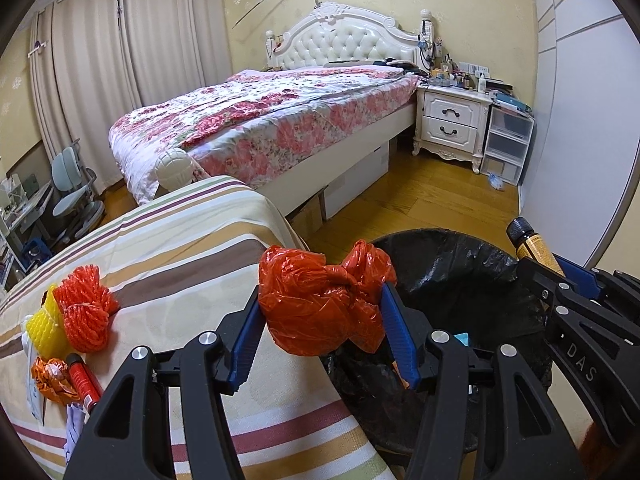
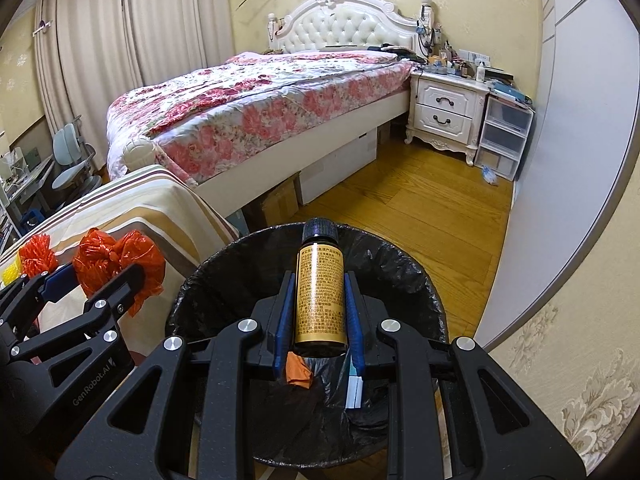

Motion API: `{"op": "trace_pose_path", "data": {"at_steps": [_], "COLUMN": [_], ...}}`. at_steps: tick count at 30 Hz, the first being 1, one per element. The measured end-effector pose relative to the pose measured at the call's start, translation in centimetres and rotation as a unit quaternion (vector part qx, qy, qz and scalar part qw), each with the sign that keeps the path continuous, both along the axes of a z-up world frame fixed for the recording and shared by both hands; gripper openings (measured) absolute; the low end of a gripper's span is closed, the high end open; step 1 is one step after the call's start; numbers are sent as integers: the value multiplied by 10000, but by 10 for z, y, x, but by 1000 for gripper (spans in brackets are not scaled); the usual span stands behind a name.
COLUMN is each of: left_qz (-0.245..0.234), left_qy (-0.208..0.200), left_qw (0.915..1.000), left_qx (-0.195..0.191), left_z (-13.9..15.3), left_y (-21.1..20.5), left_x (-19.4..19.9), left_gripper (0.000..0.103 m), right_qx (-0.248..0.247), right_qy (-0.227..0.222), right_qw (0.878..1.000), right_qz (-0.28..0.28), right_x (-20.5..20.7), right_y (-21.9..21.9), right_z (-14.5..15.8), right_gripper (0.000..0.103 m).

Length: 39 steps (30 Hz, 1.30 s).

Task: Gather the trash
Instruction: 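Open the left tool over the bin while the right tool releases the bottle, then move the left tool to the lavender cloth and close on it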

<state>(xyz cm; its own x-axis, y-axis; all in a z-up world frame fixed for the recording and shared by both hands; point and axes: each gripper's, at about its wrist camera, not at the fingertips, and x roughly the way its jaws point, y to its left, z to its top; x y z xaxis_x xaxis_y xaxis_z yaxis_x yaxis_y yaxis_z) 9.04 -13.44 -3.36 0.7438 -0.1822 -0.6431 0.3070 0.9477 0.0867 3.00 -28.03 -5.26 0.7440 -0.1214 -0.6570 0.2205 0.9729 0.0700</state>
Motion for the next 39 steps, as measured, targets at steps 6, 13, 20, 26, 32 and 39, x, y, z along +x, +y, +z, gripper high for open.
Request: {"op": "trace_pose_path", "data": {"at_steps": [6, 13, 20, 26, 32, 39], "left_qz": [18, 192, 333, 514, 725, 1064], "left_qy": [19, -16, 19, 113, 119, 5], "left_qw": [10000, 9998, 9994, 9986, 9973, 9942], "left_qx": [1, 22, 15, 97, 96, 153], "left_z": [0, 2, 7, 6, 7, 10], "left_y": [0, 3, 20, 44, 76, 115], "left_x": [1, -1, -9, -25, -41, -62], "left_gripper": [66, 77, 78, 78, 78, 78], "right_qx": [7, -20, -70, -29, 5, 15], "right_qy": [-17, -86, -120, -50, 33, 28], "right_qw": [10000, 9998, 9997, 10000, 9997, 9985], "right_qz": [-72, -204, -189, -19, 229, 547], "right_x": [0, -5, -15, -24, -35, -43], "right_y": [-5, -8, 1, 21, 46, 79], "right_z": [-1, 2, 8, 6, 3, 4], "right_gripper": [25, 39, 48, 49, 49, 53]}}
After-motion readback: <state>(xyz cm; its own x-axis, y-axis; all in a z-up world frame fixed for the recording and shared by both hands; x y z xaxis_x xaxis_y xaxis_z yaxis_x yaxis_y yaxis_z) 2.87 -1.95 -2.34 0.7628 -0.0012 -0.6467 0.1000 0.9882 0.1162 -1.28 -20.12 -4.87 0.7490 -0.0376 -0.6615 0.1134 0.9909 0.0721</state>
